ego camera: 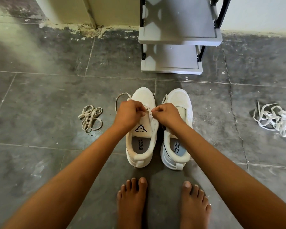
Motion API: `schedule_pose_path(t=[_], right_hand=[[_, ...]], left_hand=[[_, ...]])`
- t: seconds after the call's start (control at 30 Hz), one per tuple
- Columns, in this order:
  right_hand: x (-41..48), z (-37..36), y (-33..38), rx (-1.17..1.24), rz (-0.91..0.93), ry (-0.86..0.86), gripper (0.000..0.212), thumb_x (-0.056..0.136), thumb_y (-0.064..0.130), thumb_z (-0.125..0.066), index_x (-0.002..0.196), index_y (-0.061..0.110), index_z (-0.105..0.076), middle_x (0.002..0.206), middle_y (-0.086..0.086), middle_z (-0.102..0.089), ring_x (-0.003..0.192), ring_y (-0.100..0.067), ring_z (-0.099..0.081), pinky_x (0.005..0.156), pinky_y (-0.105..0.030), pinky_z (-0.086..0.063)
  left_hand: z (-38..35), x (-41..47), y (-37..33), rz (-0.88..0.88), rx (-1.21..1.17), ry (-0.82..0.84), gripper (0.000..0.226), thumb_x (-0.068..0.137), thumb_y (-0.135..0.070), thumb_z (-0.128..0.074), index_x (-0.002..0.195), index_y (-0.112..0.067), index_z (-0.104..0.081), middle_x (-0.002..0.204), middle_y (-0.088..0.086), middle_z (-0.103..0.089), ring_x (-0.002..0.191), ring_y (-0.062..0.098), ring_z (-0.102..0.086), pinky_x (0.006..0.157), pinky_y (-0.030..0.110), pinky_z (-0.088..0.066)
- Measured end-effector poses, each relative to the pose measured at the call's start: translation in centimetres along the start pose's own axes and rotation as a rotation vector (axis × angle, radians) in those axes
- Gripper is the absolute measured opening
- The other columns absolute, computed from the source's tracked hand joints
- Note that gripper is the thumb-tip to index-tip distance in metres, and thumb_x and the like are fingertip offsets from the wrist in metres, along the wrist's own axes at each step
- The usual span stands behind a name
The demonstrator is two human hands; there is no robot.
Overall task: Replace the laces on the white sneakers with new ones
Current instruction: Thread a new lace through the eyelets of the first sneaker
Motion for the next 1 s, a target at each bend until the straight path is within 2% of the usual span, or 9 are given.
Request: schedule_pose_path(t=[0.07, 0.17, 0.3, 0.47, 0.63, 0.8, 0.9, 0.93, 1.0], right_hand=[[0.1, 0.0, -0.3, 0.047, -0.018, 0.007, 0.013, 0.085, 0.009, -0.057, 0.084, 0.008, -0.070, 0.087, -0.010, -0.068, 0.076, -0.016, -0.057, 0.065, -0.026, -0.045], [0.2, 0.2, -0.6, 0.082, -0.026, 0.035, 0.017, 0.083, 0.007, -0.058, 0.095, 0.015, -0.067, 0.087, -0.003, -0.063, 0.074, -0.013, -0.053, 0.068, -0.027, -0.043], [0.1, 0.2, -0.7, 0.095, -0.027, 0.051, 0.025, 0.083, 0.007, -0.059, 0.107, 0.012, -0.063, 0.089, -0.009, -0.065, 0.074, -0.015, -0.053, 0.071, -0.030, -0.043], [0.0, 0.3, -0.9, 0.149, -0.039, 0.070, 0.027, 0.082, 0.005, -0.059, 0.108, 0.011, -0.061, 0.099, -0.015, -0.067, 0.084, -0.021, -0.058, 0.077, -0.035, -0.048], [-0.2, 0.3, -0.8, 0.194, -0.023, 0.098, 0.032, 0.082, 0.010, -0.068, 0.112, 0.010, -0.060, 0.101, -0.014, -0.068, 0.095, -0.025, -0.064, 0.089, -0.038, -0.052], [0.0, 0.4, -1.3, 0.226, -0.002, 0.100, 0.018, 0.088, 0.004, -0.059, 0.104, 0.007, -0.068, 0.099, -0.013, -0.068, 0.086, -0.018, -0.063, 0.087, -0.032, -0.053], [0.2, 0.0, -1.3, 0.140, 0.024, 0.035, 0.015, 0.087, 0.005, -0.062, 0.099, 0.008, -0.070, 0.092, -0.009, -0.068, 0.075, -0.014, -0.062, 0.069, -0.026, -0.052], [0.2, -0.1, -1.2, 0.110, 0.037, 0.015, 0.013, 0.086, 0.007, -0.064, 0.097, 0.009, -0.071, 0.089, -0.007, -0.068, 0.074, -0.015, -0.063, 0.068, -0.026, -0.052], [0.2, -0.3, -1.1, 0.076, 0.063, 0.000, 0.010, 0.084, 0.008, -0.067, 0.093, 0.009, -0.071, 0.086, -0.006, -0.068, 0.081, -0.020, -0.067, 0.078, -0.029, -0.053]], left_hand=[[-0.5, -0.1, 0.1, 0.022, -0.004, -0.027, 0.015, 0.085, -0.009, -0.065, 0.097, -0.012, -0.073, 0.093, 0.004, -0.071, 0.080, 0.011, -0.060, 0.069, 0.016, -0.040], [-0.6, -0.2, 0.3, 0.029, -0.033, -0.059, 0.011, 0.079, -0.007, -0.070, 0.088, -0.013, -0.070, 0.084, 0.003, -0.070, 0.076, 0.011, -0.061, 0.061, 0.013, -0.039], [-0.7, -0.2, -0.2, 0.010, -0.045, -0.108, 0.016, 0.076, -0.007, -0.072, 0.079, -0.017, -0.060, 0.071, -0.004, -0.061, 0.071, 0.014, -0.058, 0.061, 0.022, -0.042], [-0.9, 0.0, -0.9, -0.067, 0.010, -0.097, 0.015, 0.077, -0.004, -0.068, 0.081, -0.013, -0.057, 0.078, 0.003, -0.064, 0.078, 0.023, -0.059, 0.072, 0.038, -0.050], [-1.0, 0.1, -1.3, -0.125, 0.084, -0.078, 0.013, 0.077, -0.003, -0.063, 0.080, -0.012, -0.055, 0.078, 0.008, -0.061, 0.077, 0.028, -0.056, 0.072, 0.041, -0.049], [-0.7, 0.4, -1.2, -0.073, 0.017, -0.040, 0.011, 0.077, -0.005, -0.069, 0.085, -0.008, -0.061, 0.083, 0.007, -0.067, 0.081, 0.023, -0.061, 0.079, 0.039, -0.051], [-0.2, 0.6, -1.0, -0.046, -0.071, 0.103, 0.016, 0.076, 0.001, -0.069, 0.086, -0.008, -0.062, 0.091, 0.011, -0.070, 0.087, 0.023, -0.066, 0.083, 0.036, -0.053], [0.0, 0.6, -0.9, -0.042, -0.085, 0.133, 0.018, 0.076, 0.003, -0.069, 0.086, -0.009, -0.061, 0.092, 0.013, -0.070, 0.088, 0.024, -0.066, 0.083, 0.035, -0.054], [0.0, 0.7, -0.9, -0.058, -0.069, 0.106, 0.020, 0.076, 0.006, -0.065, 0.084, -0.011, -0.057, 0.090, 0.012, -0.069, 0.086, 0.024, -0.065, 0.080, 0.034, -0.053]])
Point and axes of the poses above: each hand's wrist, its own x-axis towards the middle knuckle, its own z-axis out of the back of the hand, y = z × x, the point moved 2 cm from there along x, towards the middle knuckle
